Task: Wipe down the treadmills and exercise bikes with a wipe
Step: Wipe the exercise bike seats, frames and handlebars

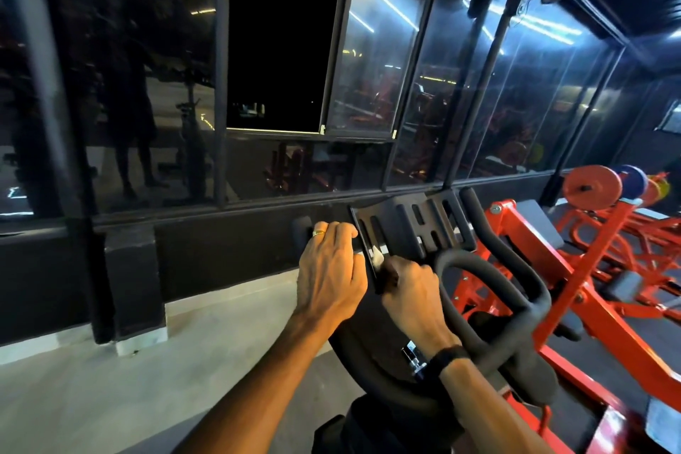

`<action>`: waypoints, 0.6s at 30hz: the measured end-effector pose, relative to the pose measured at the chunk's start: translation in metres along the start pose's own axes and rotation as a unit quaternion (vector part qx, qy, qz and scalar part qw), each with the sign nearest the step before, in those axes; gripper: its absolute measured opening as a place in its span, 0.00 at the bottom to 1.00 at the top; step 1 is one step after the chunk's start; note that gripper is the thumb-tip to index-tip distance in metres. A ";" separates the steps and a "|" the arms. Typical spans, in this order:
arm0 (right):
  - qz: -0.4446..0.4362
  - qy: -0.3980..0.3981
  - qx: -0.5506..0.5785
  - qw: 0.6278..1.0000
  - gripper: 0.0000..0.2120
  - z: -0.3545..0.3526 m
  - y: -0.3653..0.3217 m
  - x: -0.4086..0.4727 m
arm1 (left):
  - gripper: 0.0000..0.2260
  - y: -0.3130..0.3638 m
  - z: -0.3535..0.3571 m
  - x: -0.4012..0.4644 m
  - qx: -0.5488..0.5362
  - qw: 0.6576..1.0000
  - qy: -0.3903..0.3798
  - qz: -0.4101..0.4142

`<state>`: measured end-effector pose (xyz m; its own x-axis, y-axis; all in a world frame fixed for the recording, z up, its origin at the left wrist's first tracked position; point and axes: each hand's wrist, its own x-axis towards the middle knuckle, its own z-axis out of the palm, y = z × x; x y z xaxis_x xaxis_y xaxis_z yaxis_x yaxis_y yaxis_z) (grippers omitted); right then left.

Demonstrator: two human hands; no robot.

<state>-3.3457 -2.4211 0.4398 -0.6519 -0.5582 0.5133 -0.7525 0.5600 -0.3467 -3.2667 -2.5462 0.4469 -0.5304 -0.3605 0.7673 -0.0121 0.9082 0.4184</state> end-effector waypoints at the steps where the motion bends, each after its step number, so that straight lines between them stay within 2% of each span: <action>1: 0.000 -0.003 0.026 1.000 0.09 -0.004 0.000 0.000 | 0.14 0.000 0.000 -0.001 0.002 1.000 0.000 0.001; 4: 0.038 0.023 0.152 0.987 0.11 -0.009 0.004 0.007 | 0.14 0.001 0.000 -0.001 0.005 1.000 0.004 -0.003; 7: 0.096 0.124 0.261 0.953 0.10 -0.006 0.001 0.025 | 0.13 0.001 -0.001 -0.001 0.017 1.000 0.006 -0.008; 10: 0.039 0.216 0.173 0.960 0.06 -0.011 -0.011 0.051 | 0.13 0.001 0.000 -0.003 0.013 1.000 0.004 -0.010; 12: -0.024 0.188 0.096 0.977 0.05 -0.008 -0.013 0.068 | 0.13 0.000 0.001 -0.002 0.007 1.000 0.001 -0.017; 15: -0.065 0.046 0.063 0.995 0.10 0.012 -0.008 0.072 | 0.11 -0.002 0.002 -0.004 0.006 1.000 0.003 -0.019; 18: -0.076 0.012 0.038 0.996 0.08 0.017 0.004 0.061 | 0.10 -0.003 0.003 -0.004 0.001 1.000 0.010 -0.017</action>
<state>-3.3903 -2.4633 0.4562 -0.5286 -0.6181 0.5818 -0.8476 0.4225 -0.3211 -3.2669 -2.5471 0.4409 -0.5122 -0.3960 0.7621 -0.0320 0.8955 0.4439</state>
